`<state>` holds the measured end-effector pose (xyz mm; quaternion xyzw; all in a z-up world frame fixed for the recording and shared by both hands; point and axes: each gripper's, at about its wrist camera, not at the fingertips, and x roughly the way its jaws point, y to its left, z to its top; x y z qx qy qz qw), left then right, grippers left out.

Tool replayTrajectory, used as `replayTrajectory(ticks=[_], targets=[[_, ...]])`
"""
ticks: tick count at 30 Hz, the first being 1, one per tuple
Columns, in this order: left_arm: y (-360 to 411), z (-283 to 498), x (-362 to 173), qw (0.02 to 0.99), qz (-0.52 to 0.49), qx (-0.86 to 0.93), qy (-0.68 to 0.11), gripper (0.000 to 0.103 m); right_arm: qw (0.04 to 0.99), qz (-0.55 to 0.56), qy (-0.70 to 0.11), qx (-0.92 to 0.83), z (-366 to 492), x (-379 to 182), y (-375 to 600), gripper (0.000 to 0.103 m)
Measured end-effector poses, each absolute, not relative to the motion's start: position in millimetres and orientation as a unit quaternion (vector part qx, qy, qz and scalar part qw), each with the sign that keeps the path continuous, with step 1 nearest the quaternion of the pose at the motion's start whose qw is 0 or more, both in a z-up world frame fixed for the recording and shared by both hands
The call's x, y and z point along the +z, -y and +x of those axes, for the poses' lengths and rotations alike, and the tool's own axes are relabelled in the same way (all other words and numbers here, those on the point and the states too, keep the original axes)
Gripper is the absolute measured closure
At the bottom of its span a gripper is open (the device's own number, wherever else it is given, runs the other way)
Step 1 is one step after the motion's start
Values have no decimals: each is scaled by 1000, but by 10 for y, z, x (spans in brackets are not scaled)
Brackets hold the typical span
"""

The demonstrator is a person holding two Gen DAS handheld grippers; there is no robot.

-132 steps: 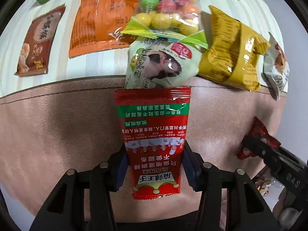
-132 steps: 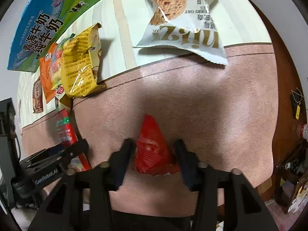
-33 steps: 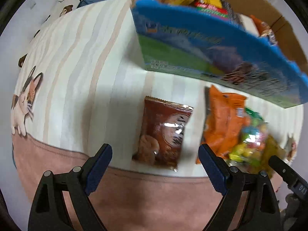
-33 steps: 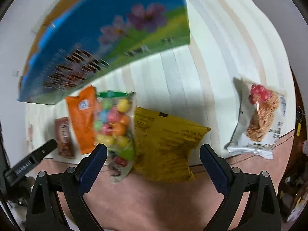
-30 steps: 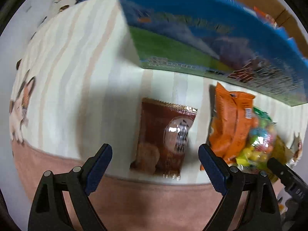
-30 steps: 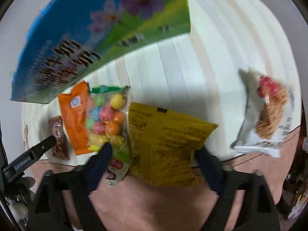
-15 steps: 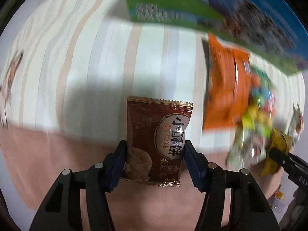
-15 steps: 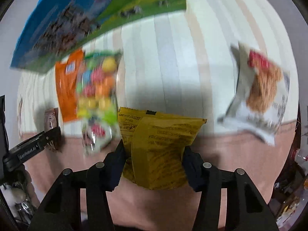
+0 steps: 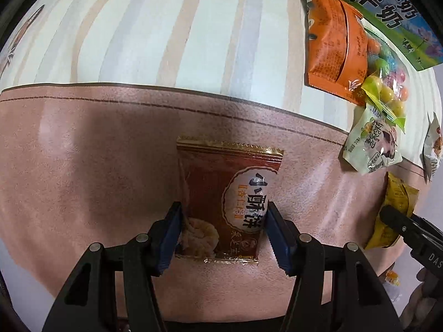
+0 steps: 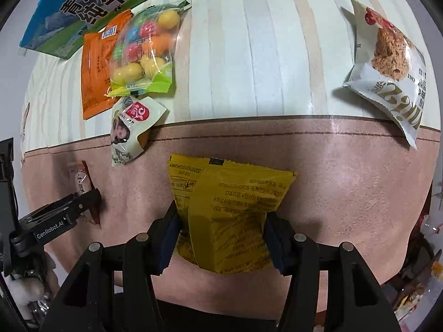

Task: Organize snacks
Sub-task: 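Grasp the brown biscuit packet with the left tool while the right grasps the yellow bag, then carry both packs into the box and open both tools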

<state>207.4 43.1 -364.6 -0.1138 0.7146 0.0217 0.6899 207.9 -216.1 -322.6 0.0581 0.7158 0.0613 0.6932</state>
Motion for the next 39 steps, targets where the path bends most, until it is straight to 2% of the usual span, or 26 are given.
replayTrajectory(ticks=[9,13,16,19,23,29,34,39], targets=[[-476,2120,-3574,697,-110,29,-708,47,701,37,-709,60,2074,-3350,1978,44],[-425,2078,-3355,711,-104,24,-695,47,709,26,-702,66,1987,-3241,1916,49],[-366,2103,-3033,731,-107,10,-674,47,704,59,-702,90,1974,-3118,1910,52],[-293,2261,-2623,753,-122,-10,-646,47,711,88,-688,114,2054,-2843,1884,52],[-194,2680,-1976,781,-142,-47,-606,47,743,115,-642,152,2401,-2188,1846,52],[-193,3514,-1198,816,-110,-68,-563,47,802,82,-568,164,3262,-1271,1830,52],[-321,4123,-1122,815,-83,-57,-571,47,806,51,-574,134,4014,-1188,1802,52],[-539,4608,-1531,773,-82,-36,-628,47,777,34,-619,111,4566,-1568,1765,52]])
